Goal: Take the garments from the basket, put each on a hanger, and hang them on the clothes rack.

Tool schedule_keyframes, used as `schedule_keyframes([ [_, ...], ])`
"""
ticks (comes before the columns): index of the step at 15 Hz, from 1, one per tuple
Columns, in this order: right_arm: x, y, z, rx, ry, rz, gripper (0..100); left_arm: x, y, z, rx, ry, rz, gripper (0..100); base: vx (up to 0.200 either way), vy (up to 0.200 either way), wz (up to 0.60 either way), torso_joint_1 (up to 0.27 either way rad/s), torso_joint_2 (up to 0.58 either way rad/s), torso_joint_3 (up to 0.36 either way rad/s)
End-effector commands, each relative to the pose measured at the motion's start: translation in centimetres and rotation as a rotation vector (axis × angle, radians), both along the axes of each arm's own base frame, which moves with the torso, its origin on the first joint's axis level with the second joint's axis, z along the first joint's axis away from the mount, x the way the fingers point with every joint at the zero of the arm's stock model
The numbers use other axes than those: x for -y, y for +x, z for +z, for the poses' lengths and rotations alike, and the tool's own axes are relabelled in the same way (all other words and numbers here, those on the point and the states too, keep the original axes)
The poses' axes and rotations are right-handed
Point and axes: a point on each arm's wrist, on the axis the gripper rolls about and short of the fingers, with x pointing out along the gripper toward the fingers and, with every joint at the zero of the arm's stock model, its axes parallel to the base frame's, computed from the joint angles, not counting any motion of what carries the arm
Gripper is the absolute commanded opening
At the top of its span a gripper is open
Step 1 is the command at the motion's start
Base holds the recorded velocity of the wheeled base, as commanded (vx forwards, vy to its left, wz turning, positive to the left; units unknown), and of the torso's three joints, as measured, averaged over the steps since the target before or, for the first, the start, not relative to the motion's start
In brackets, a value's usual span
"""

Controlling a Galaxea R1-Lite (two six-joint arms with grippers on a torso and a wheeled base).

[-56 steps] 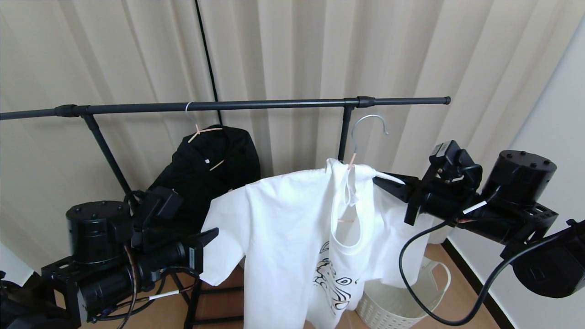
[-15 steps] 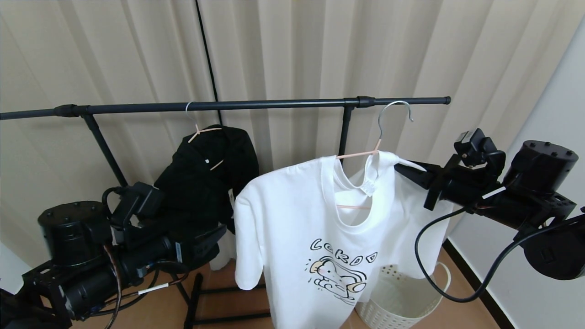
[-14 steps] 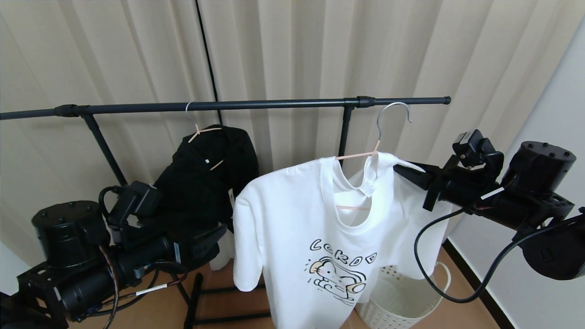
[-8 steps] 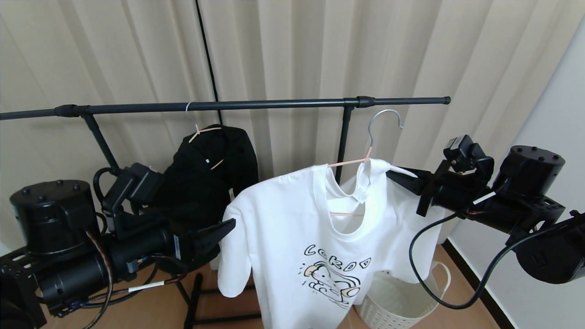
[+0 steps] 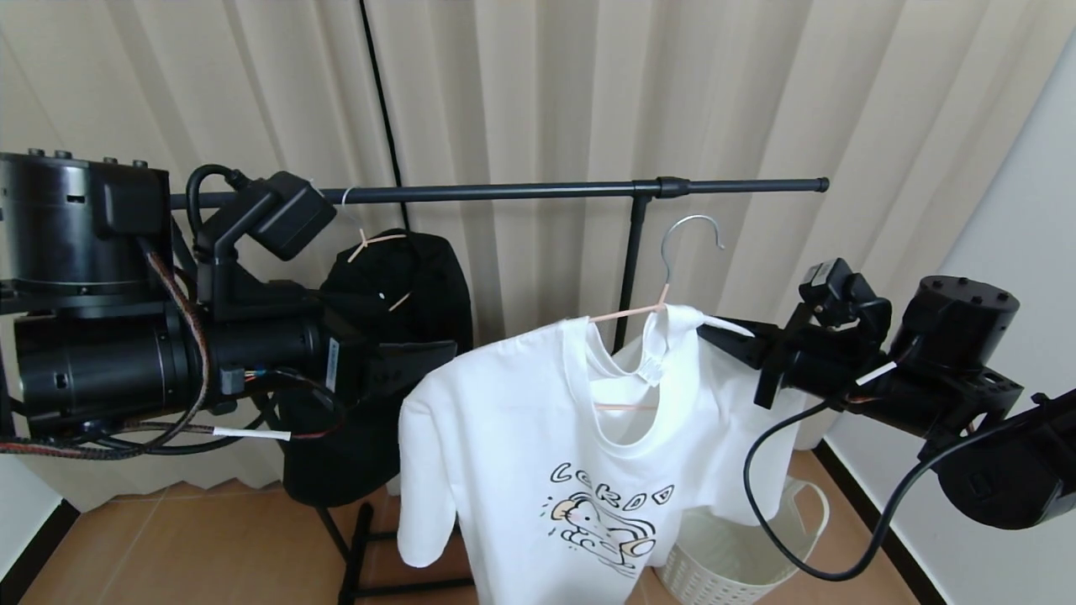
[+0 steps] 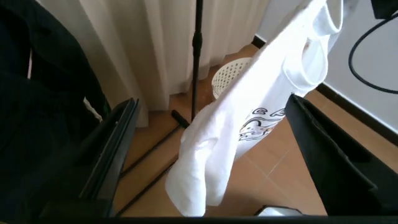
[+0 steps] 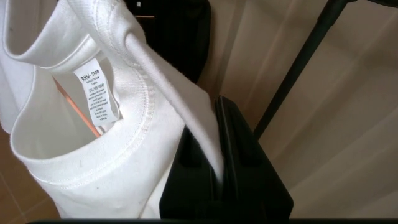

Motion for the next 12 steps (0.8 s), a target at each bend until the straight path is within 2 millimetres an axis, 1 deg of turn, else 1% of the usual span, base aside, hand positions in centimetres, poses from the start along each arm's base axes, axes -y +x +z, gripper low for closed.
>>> schedule_keyframes([
  [1,-0.9,-0.5,-0.3,-0.012,-0.005,0.027,0,1.1,0.6,1.0,0.023,0.032,-0.061,100,0.000,0.000,0.00,0.000,0.00,0.000],
  [3,-1.2,-0.8,-0.3,-0.013,-0.005,0.040,0,1.7,1.2,1.1,0.007,0.071,-0.123,100,0.000,0.000,0.00,0.000,0.00,0.000],
  [4,-1.4,-1.0,-0.3,-0.012,-0.005,0.047,0,2.4,1.3,1.1,-0.005,0.094,-0.176,100,0.000,0.000,0.00,0.000,0.00,0.000],
  [7,-2.1,-1.6,-0.3,-0.014,-0.006,0.073,0,4.2,2.1,-0.1,-0.019,0.163,-0.251,100,0.000,0.000,0.00,0.000,0.00,0.000],
  [9,-2.2,-1.8,-0.1,-0.010,-0.006,0.077,0,5.2,2.3,-1.0,-0.030,0.190,-0.289,100,0.000,0.000,0.00,0.000,0.00,0.000],
  [12,-2.5,-2.1,-0.1,-0.010,-0.006,0.090,0,6.1,2.5,-1.8,-0.050,0.199,-0.313,100,0.000,0.000,0.00,0.000,0.00,0.000],
])
